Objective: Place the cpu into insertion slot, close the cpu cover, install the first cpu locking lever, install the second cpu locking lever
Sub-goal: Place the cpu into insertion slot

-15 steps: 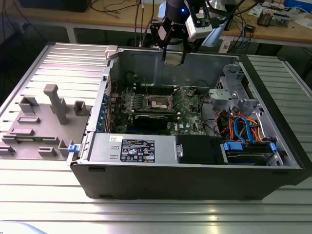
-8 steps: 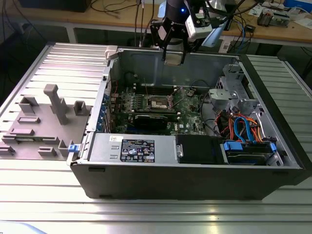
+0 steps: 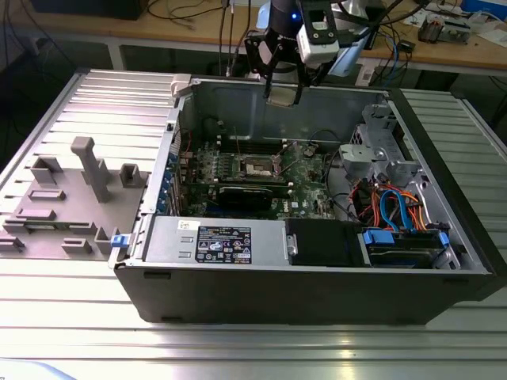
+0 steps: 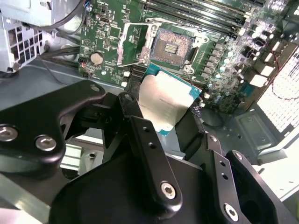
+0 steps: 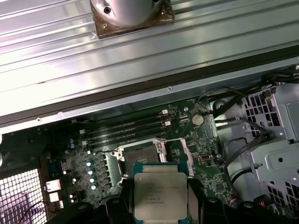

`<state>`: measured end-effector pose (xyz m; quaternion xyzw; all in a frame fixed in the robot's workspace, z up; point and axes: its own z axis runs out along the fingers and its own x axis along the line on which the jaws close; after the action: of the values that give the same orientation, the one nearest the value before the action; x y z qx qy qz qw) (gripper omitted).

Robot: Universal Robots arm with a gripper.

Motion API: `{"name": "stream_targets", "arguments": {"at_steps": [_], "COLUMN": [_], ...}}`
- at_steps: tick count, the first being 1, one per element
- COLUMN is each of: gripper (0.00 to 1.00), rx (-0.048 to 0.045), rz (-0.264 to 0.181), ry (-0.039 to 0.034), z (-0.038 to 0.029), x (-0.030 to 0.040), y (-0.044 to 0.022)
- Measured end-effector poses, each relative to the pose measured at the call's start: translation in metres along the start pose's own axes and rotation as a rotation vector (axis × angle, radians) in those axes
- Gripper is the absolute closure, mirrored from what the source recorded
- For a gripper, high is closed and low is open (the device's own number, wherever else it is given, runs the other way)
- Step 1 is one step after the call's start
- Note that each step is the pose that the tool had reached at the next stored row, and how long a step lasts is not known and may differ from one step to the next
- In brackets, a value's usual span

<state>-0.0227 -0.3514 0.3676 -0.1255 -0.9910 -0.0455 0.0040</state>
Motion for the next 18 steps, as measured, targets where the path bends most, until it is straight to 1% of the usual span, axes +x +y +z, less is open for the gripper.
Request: {"name": "stream_targets", "arguments": {"at_steps": [12,18], "gripper": [0.46,0.46], "rx": [-0.0002,-0.0006], "rz": [0.007,0.028], "ry": [-0.0006,-0.0025], "z": [0.0000,0.0000], "x": [0.0000,0.0000], "y": [0.0000,0.0000]}}
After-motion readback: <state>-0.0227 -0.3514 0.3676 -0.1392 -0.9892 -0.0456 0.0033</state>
